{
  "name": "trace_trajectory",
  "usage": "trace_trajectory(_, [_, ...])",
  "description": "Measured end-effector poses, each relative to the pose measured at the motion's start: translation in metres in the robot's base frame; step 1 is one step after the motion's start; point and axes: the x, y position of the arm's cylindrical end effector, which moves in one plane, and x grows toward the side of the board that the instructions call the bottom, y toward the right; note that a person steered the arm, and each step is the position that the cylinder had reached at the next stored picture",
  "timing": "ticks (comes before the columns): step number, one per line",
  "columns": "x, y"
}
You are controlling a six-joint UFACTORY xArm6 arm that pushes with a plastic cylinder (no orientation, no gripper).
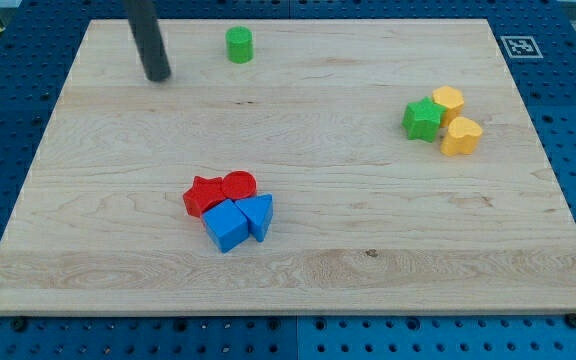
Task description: Move the green circle diagonally bottom right
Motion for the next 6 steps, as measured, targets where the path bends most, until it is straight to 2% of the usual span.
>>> trace_trajectory(1, [-0.052, 0.02])
trace_trajectory(2, [-0.051, 0.09])
trace_trajectory(3, [-0.044, 0.137])
trace_trajectory(4, [-0.01, 0.15])
trace_trajectory(5, [0.043, 0.151])
trace_trajectory(6, [0.071, 0.17])
